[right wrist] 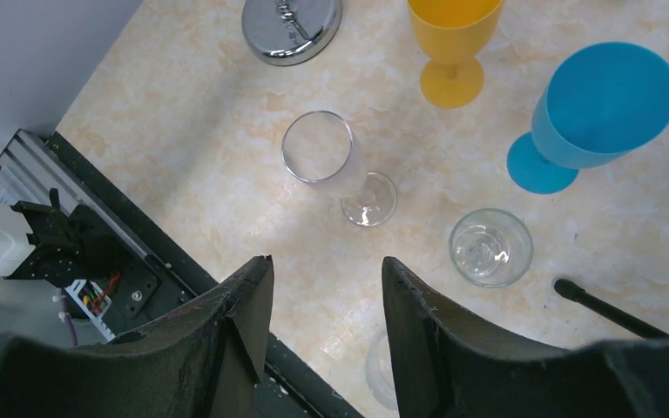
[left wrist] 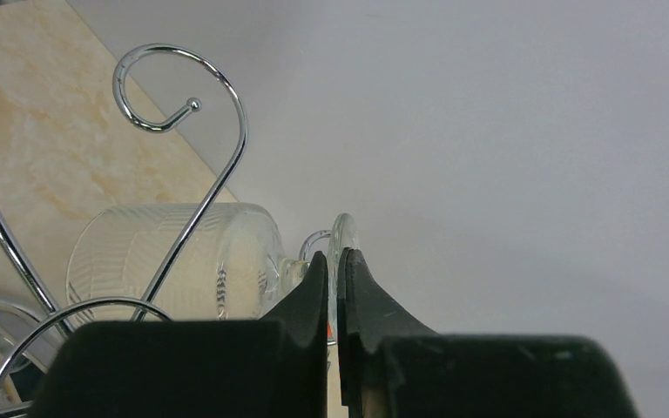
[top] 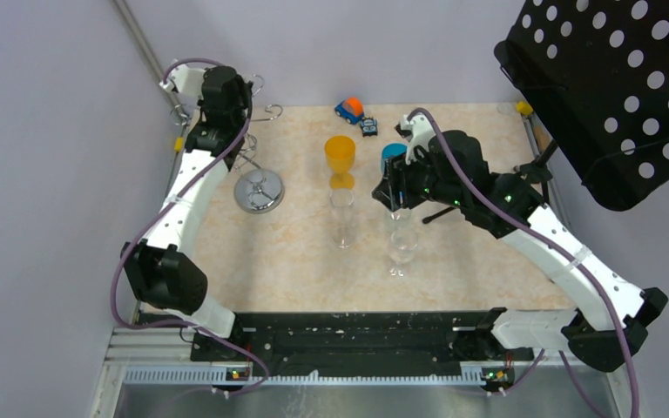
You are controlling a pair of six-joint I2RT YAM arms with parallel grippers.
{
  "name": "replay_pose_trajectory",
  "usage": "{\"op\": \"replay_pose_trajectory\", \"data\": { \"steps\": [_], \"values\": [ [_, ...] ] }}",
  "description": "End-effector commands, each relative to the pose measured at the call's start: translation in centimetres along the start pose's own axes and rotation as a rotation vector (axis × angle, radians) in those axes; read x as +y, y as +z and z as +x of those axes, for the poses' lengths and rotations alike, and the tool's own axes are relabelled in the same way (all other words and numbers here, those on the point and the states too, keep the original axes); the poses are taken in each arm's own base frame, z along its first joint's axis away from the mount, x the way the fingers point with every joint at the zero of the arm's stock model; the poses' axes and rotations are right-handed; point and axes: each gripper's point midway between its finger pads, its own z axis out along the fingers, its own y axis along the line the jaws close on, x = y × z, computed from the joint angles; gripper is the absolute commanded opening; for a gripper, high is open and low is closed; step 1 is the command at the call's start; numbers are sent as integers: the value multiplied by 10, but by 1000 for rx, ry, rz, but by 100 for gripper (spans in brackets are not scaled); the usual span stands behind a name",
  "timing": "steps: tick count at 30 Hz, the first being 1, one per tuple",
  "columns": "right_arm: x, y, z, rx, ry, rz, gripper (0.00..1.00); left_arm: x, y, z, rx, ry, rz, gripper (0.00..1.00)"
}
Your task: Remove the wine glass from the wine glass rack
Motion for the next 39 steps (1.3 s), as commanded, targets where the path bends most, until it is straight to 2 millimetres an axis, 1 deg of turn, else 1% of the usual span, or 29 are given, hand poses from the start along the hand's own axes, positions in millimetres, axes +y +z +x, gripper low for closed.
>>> {"op": "replay_pose_trajectory", "data": {
  "steps": [1,2,5,8,12,18,26,33,36,39],
  "values": [
    [4,-10,-10,-51,-1,-11,50,-43,-17,-62,-152,-272,117,0],
    [1,-10,-11,-58,1,6,50,-45,-19,-68,-163,-295,107,0],
    [0,-10,-10,-58,4,7,50,-47,-21,-80,-185,-315,66,0],
    [0,-10,-10,-61,5,6,50,-47,-19,-85,-195,-304,26,0],
    [0,-10,-9,-62,5,4,50,-44,-15,-84,-200,-312,-7,0],
    [-1,-11,-7,-56,6,8,50,-40,-1,-80,-198,-330,-27,0],
    [-2,-12,-8,-60,4,16,50,-29,8,-92,-221,-358,-45,0],
    [0,-9,-11,-60,-5,12,50,-12,23,-92,-155,-501,-36,0],
    [0,-7,-12,-58,-7,13,50,-6,28,-93,-138,-546,-38,0],
    [0,-6,-14,-59,-11,11,50,-4,33,-89,-105,-587,-37,0]
  ]
}}
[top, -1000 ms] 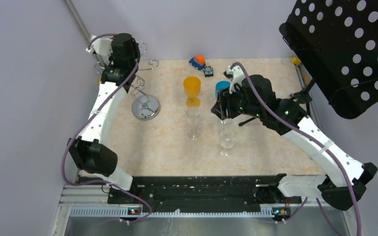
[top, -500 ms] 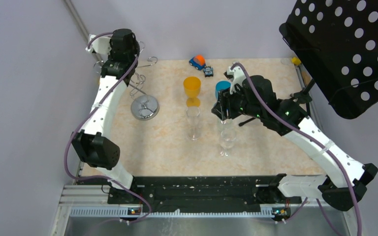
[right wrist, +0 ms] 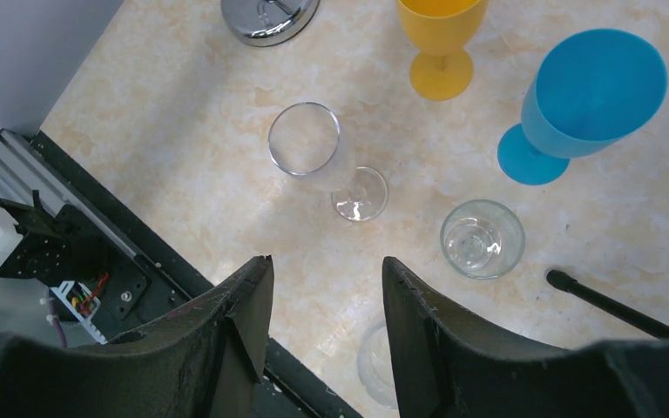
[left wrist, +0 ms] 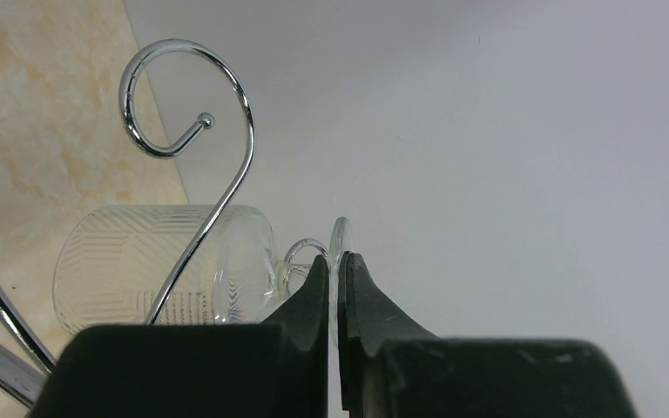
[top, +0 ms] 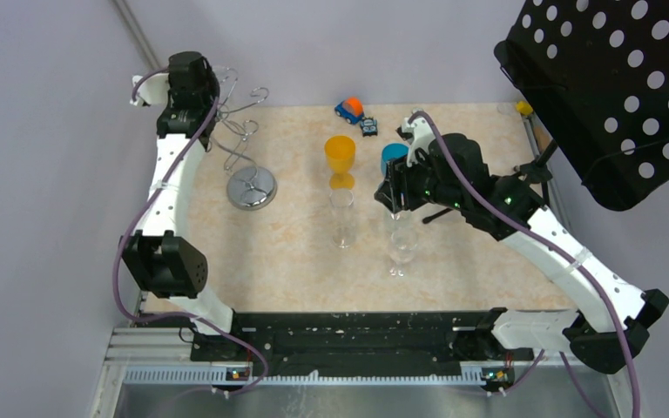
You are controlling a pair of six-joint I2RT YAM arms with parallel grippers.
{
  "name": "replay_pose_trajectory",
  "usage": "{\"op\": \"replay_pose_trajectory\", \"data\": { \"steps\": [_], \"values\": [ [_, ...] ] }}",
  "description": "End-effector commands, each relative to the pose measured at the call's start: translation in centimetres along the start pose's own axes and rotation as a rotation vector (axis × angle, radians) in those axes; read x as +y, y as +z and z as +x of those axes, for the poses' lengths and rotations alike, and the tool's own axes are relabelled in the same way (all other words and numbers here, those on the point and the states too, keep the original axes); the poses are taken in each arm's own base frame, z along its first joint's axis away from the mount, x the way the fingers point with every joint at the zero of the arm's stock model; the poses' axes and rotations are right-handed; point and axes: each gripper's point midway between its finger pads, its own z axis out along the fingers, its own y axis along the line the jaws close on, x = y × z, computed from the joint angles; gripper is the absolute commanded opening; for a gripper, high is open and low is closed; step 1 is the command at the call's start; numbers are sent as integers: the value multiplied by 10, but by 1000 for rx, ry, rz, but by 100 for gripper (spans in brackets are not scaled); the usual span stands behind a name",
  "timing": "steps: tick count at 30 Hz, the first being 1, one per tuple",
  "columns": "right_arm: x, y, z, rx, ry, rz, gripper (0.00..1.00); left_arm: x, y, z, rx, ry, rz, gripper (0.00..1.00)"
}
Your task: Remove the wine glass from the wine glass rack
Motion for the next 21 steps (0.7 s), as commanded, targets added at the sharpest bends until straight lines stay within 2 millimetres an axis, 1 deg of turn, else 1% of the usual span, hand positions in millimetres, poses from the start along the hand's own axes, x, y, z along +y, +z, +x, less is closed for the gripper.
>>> {"op": "replay_pose_trajectory", "data": {
  "steps": [1,3,4,9,13,21],
  "values": [
    [6,-4,-20,-62,-10,-14,50,-42,-10,-14,19,-197,122,0],
    [6,-3,-20,-61,-14,-14,50,-37,-4,-22,9,-218,111,0],
    [6,-3,-21,-63,-14,-13,50,-36,-2,-23,9,-223,110,0],
    [6,-1,-21,-62,-16,-10,50,-35,-3,-27,-2,-242,98,0],
    [6,1,-21,-63,-16,-10,50,-44,-6,-31,-9,-255,99,0],
    [5,5,-19,-54,-17,-6,50,-55,-11,-39,-19,-293,106,0]
  ]
}}
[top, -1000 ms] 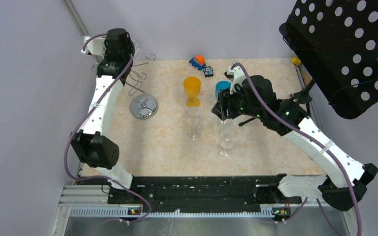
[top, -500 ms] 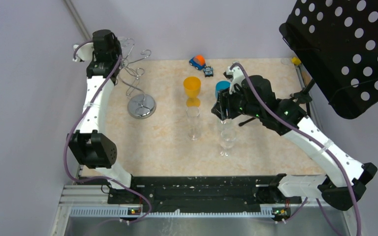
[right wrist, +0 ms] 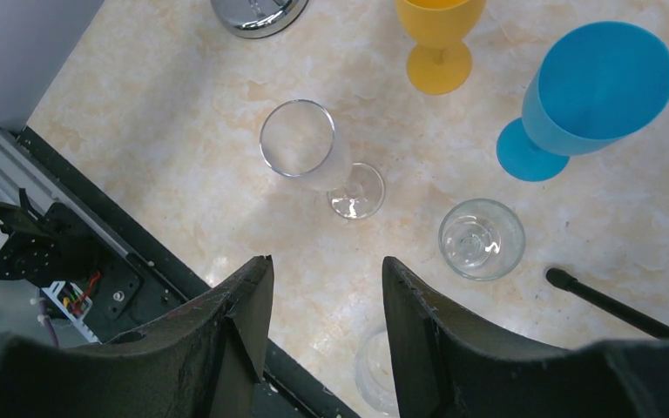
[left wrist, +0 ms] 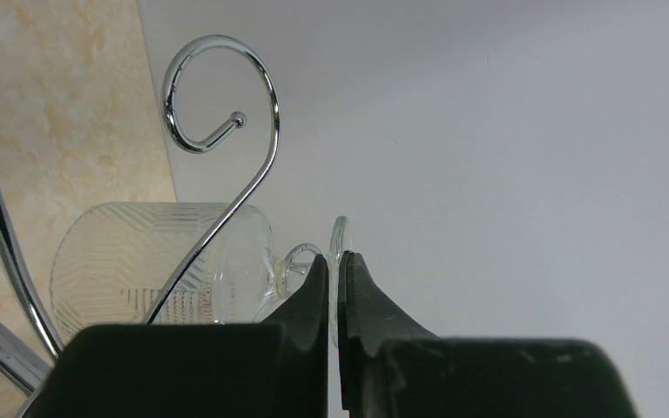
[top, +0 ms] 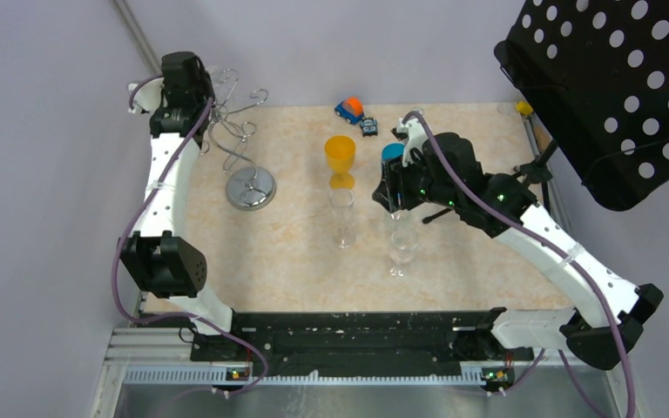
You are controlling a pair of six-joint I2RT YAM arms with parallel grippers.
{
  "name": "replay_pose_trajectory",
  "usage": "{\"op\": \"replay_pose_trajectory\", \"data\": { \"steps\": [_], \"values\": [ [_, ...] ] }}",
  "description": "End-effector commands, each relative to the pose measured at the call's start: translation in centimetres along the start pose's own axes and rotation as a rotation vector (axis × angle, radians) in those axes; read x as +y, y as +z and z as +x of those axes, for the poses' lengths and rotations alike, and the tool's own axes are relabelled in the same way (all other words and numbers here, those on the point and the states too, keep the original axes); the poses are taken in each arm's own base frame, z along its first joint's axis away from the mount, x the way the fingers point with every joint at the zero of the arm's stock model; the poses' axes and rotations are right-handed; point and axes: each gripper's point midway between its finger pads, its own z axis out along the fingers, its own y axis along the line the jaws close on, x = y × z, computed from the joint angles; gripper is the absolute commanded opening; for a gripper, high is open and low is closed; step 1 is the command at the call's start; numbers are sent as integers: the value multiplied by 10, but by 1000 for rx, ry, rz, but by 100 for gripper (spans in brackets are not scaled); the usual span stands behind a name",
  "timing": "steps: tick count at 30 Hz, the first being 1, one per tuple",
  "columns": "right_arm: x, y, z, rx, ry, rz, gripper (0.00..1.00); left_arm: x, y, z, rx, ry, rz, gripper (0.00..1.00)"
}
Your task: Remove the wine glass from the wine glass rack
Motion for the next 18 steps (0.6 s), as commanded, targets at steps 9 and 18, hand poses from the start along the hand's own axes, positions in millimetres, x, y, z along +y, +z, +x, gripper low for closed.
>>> {"op": "replay_pose_trajectory", "data": {
  "steps": [9,18],
  "values": [
    [6,-2,-23,-75,-13,-12,51,-71,-19,-29,-32,-181,173,0],
    [7,3,-24,-72,-11,-19,51,-90,-37,-38,-20,-249,206,0]
  ]
}}
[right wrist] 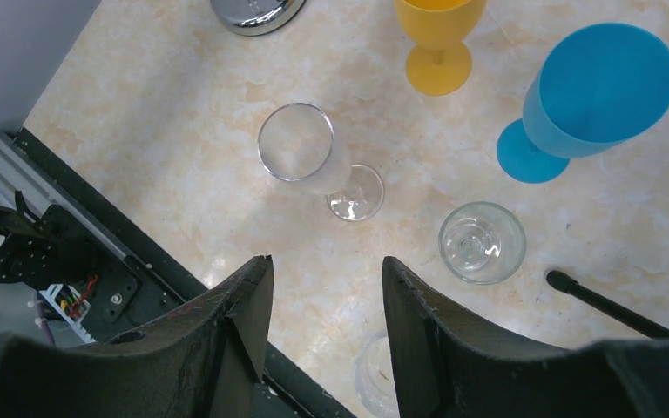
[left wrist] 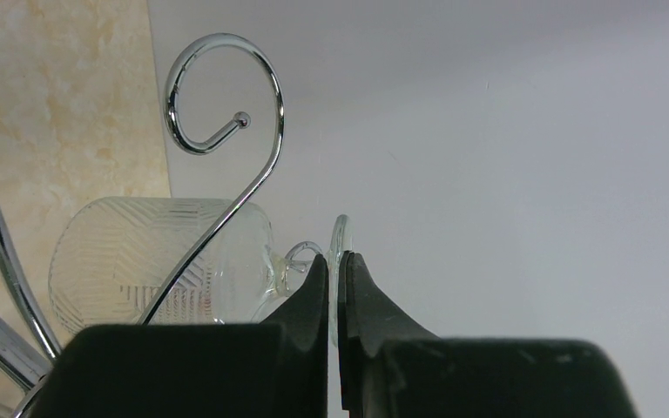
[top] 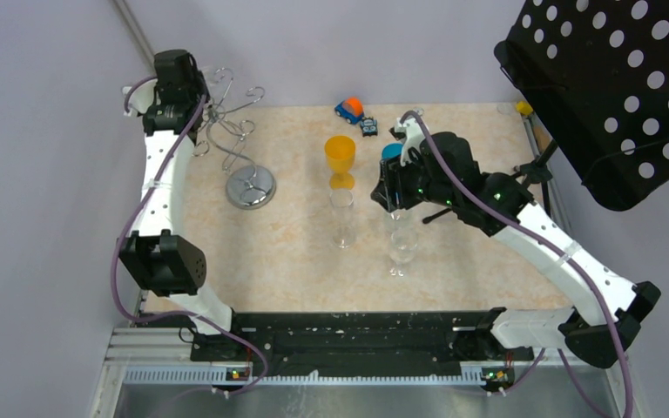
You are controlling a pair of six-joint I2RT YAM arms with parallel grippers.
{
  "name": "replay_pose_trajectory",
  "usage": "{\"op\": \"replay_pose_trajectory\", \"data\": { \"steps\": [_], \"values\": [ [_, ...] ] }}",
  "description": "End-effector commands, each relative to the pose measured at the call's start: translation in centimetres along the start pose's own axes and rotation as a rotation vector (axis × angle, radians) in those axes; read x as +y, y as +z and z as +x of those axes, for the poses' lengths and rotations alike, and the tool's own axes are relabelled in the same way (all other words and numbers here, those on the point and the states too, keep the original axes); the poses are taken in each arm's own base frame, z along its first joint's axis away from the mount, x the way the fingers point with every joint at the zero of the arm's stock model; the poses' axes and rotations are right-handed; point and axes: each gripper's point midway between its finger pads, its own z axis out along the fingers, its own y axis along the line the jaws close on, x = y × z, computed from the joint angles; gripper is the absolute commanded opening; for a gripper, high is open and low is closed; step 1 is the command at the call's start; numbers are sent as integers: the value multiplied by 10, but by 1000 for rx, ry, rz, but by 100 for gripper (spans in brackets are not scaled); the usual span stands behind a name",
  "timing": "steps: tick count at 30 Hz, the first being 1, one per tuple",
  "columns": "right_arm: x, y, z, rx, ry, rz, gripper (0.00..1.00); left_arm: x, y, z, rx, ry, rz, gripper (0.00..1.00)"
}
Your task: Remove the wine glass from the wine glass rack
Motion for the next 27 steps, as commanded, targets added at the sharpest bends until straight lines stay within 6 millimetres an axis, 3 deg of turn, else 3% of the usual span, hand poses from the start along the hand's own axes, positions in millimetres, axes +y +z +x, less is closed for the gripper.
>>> {"op": "replay_pose_trajectory", "data": {
  "steps": [1,11,17,27],
  "values": [
    [8,0,-24,-73,-11,-24,51,-89,-45,-21,2,-189,229,0],
    [10,3,-24,-71,-7,-35,51,-84,-40,-29,-43,-187,182,0],
    [10,2,-24,-76,-5,-32,51,-72,-20,-40,-85,-163,147,0],
    [10,4,-26,-76,-7,-30,51,-67,5,-48,-81,-123,152,0]
  ]
}}
